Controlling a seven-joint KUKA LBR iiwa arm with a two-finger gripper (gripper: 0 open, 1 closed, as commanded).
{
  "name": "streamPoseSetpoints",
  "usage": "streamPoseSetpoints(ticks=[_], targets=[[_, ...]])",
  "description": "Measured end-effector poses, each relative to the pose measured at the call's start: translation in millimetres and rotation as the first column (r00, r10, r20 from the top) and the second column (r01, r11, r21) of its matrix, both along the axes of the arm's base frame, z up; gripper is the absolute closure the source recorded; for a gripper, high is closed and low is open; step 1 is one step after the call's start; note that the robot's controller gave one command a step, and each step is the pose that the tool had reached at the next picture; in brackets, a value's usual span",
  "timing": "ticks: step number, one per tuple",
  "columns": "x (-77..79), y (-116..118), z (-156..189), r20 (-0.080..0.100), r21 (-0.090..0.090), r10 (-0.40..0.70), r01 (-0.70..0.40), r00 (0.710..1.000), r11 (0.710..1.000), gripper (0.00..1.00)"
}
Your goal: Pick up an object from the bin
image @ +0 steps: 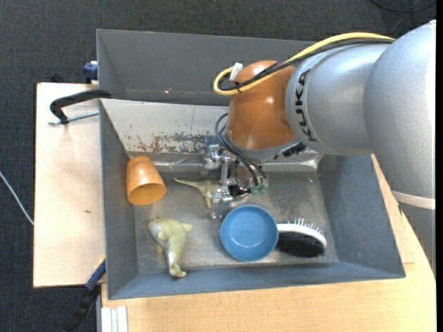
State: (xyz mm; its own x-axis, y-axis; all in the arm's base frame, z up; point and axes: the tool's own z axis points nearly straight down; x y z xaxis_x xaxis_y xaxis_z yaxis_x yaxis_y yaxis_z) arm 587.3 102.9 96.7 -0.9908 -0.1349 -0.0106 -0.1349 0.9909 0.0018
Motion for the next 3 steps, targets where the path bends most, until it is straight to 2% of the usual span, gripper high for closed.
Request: streamPoseSetpoints(ticks=[1, 2, 3], targets=[[0.0, 0.7, -1.6, -0.001, 0.002, -0.001, 0.001, 1.0, 1.0, 1.0], [-1.6, -4.7, 121.6, 0.004, 0.0, -0.026, 0.026, 1.0, 1.0, 1.0], [-3.2, -5.2, 116.9, -0.005, -0.001, -0.027, 0.027, 1.0, 1.0, 1.0]])
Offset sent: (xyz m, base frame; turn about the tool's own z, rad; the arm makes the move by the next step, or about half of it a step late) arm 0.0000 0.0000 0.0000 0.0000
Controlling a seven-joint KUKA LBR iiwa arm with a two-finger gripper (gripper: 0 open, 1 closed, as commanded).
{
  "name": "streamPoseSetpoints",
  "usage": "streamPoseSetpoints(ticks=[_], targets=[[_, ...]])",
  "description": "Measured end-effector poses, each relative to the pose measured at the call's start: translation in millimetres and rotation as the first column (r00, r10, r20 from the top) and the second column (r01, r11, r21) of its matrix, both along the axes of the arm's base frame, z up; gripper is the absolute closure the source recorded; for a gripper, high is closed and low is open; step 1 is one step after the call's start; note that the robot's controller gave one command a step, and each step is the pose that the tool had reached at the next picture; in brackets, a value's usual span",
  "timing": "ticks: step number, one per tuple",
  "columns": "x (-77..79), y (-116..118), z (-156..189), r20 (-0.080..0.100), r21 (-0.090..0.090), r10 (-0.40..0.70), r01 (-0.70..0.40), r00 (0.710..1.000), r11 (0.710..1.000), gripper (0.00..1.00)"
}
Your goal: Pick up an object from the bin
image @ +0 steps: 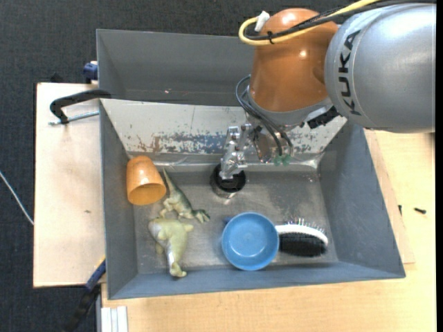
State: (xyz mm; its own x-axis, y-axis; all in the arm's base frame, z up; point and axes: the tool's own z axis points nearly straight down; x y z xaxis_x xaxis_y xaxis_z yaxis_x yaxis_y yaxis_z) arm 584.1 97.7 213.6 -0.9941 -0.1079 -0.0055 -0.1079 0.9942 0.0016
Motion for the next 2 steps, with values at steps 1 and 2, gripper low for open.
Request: streamPoseSetpoints(ticks=[1, 2], targets=[[-14.7, -15.3, -88.2, -0.008, -0.001, 0.321, -0.321, 0.947, 0.947, 1.0], [-11.0, -14.3, -84.3, 0.007, -0.002, 0.32, -0.32, 0.947, 0.947, 0.0]])
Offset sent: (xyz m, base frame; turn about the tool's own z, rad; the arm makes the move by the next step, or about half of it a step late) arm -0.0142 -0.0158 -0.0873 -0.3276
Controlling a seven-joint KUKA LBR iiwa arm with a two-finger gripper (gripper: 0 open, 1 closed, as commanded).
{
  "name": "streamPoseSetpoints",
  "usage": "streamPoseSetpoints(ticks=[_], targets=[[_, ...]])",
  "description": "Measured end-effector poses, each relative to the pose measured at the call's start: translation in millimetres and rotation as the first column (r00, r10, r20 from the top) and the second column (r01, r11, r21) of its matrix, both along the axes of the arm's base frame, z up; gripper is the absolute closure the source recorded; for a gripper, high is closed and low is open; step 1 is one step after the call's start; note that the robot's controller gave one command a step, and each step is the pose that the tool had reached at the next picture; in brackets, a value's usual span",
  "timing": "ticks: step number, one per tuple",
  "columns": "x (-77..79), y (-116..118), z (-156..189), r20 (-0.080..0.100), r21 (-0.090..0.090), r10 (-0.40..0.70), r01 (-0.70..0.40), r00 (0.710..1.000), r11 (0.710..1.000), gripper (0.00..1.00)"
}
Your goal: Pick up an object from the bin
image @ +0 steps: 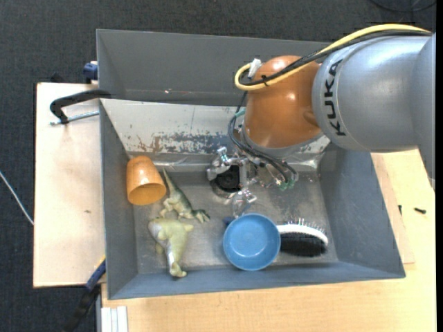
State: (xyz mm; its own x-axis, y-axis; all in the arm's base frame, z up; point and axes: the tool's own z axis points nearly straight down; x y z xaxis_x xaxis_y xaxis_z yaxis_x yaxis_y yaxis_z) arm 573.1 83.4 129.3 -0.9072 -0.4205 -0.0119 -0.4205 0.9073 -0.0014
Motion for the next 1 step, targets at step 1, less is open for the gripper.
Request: streamPoseSetpoints(ticks=[1], targets=[[25.9, -25.0, 5.9, -0.003, -0.002, -0.103, 0.103, 0.995, 0.995, 0.0]])
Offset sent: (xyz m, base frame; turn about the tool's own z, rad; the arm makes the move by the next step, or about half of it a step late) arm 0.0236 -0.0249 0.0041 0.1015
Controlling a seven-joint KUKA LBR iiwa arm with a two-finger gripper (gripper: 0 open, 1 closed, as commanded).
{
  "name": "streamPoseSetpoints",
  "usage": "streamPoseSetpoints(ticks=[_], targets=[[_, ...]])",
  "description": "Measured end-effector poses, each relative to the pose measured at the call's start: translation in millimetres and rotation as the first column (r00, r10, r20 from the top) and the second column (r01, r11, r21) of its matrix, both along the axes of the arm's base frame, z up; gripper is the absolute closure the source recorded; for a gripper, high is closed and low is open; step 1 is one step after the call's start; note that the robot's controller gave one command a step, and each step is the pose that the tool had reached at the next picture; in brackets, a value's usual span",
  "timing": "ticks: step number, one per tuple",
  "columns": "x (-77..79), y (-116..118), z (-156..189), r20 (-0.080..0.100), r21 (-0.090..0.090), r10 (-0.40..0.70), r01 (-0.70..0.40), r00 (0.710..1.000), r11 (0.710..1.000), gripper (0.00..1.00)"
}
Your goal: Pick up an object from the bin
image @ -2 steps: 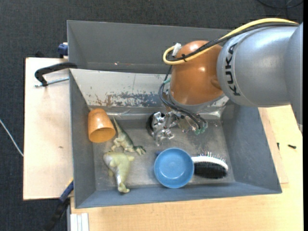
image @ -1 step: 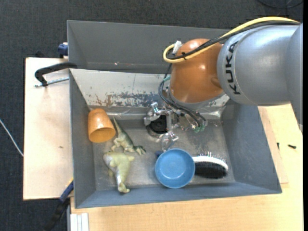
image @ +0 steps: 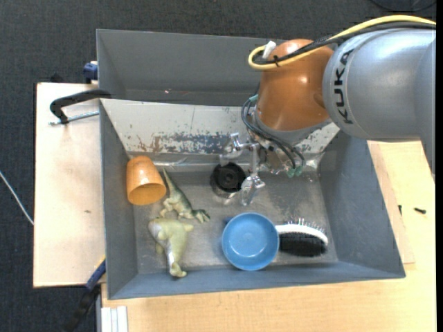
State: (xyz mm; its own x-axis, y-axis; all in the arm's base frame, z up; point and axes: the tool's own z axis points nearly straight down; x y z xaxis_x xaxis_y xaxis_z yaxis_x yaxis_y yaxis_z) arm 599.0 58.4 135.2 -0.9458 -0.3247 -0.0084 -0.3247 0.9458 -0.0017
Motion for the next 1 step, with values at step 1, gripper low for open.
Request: streamPoseSetpoints(ticks=[1], targets=[[-3.5, -3.1, -40.8, 0.012, 0.002, 0.054, -0.054, 0.998, 0.999, 0.0]])
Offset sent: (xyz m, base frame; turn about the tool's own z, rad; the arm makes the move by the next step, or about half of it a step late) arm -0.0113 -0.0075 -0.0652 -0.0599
